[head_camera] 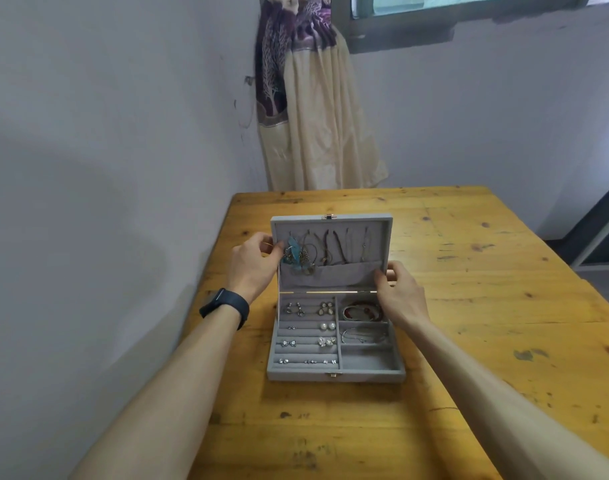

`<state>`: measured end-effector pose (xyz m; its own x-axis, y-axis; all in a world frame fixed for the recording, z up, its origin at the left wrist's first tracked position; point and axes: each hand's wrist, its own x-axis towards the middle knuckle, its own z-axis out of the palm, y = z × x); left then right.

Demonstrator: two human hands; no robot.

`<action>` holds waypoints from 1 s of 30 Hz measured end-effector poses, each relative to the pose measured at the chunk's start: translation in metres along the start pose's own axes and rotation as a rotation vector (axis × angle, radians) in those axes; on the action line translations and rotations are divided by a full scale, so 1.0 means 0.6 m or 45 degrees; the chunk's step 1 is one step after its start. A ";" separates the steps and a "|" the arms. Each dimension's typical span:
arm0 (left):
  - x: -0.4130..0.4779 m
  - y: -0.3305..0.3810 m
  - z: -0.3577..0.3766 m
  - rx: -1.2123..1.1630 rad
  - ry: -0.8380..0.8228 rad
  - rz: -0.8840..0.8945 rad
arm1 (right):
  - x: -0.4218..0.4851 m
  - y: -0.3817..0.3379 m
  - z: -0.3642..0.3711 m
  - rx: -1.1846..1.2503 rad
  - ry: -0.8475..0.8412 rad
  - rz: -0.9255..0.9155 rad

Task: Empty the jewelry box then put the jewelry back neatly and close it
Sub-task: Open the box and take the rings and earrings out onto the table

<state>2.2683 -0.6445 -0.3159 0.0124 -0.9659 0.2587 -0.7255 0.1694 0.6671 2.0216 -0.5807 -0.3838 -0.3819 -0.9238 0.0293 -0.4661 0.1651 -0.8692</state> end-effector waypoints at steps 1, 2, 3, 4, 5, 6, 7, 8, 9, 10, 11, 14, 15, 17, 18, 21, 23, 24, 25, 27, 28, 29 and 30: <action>0.000 0.000 0.000 -0.013 -0.001 -0.012 | -0.001 0.000 0.000 0.000 -0.002 -0.011; 0.000 0.000 -0.001 -0.044 0.000 -0.028 | -0.002 0.000 0.001 0.010 -0.003 -0.018; 0.000 -0.001 -0.001 -0.091 -0.002 -0.053 | -0.003 0.000 0.002 0.024 -0.002 -0.023; 0.000 -0.003 -0.001 -0.148 -0.005 -0.081 | -0.004 0.001 0.002 0.033 0.001 -0.028; -0.002 -0.006 -0.001 -0.200 -0.013 -0.108 | -0.006 0.002 0.002 0.034 0.002 -0.035; -0.003 -0.010 0.000 -0.250 -0.023 -0.130 | -0.007 0.002 0.002 0.030 0.002 -0.042; -0.005 -0.014 0.001 -0.302 -0.034 -0.152 | -0.007 0.002 0.001 0.023 -0.001 -0.049; -0.007 -0.018 0.001 -0.362 -0.049 -0.179 | -0.006 0.002 0.001 0.020 -0.002 -0.052; -0.009 -0.020 0.001 -0.420 -0.070 -0.205 | -0.005 0.001 0.000 0.022 -0.001 -0.050; -0.011 -0.019 0.000 -0.468 -0.093 -0.228 | -0.005 -0.001 -0.001 0.025 0.001 -0.046; -0.014 -0.018 -0.002 -0.495 -0.113 -0.244 | -0.005 -0.001 -0.001 0.026 0.002 -0.043; -0.021 -0.014 -0.005 -0.493 -0.131 -0.260 | -0.012 -0.003 -0.003 0.035 -0.005 -0.036; -0.026 -0.014 -0.007 -0.481 -0.133 -0.263 | -0.016 -0.003 -0.004 0.038 -0.009 -0.037; -0.038 -0.017 -0.009 -0.455 -0.132 -0.271 | -0.023 -0.002 -0.004 0.040 -0.009 -0.037; -0.046 -0.021 -0.009 -0.442 -0.128 -0.273 | -0.027 0.000 -0.004 0.044 -0.007 -0.033; -0.079 -0.036 -0.010 -0.392 -0.121 -0.275 | -0.046 0.008 -0.004 0.052 -0.015 -0.018; -0.108 -0.051 -0.010 -0.374 -0.128 -0.278 | -0.060 0.010 -0.004 0.058 -0.006 -0.019; -0.123 -0.057 -0.010 -0.374 -0.129 -0.273 | -0.068 0.011 -0.003 0.047 0.010 -0.028; -0.138 -0.060 -0.009 -0.377 -0.128 -0.260 | -0.078 0.011 -0.001 0.013 0.032 -0.049; -0.172 -0.063 -0.006 -0.349 -0.124 -0.206 | -0.105 0.011 0.006 -0.076 0.072 -0.125; -0.190 -0.064 -0.003 -0.311 -0.116 -0.160 | -0.122 0.009 0.010 -0.113 0.084 -0.183; -0.207 -0.066 0.000 -0.265 -0.102 -0.118 | -0.141 0.007 0.014 -0.144 0.087 -0.237; -0.222 -0.070 0.003 -0.224 -0.085 -0.086 | -0.160 0.002 0.018 -0.169 0.094 -0.292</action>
<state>2.2960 -0.5232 -0.3799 0.0073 -0.9861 0.1662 -0.5933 0.1295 0.7945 2.0664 -0.4955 -0.3929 -0.3089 -0.9155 0.2578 -0.6459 0.0030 -0.7634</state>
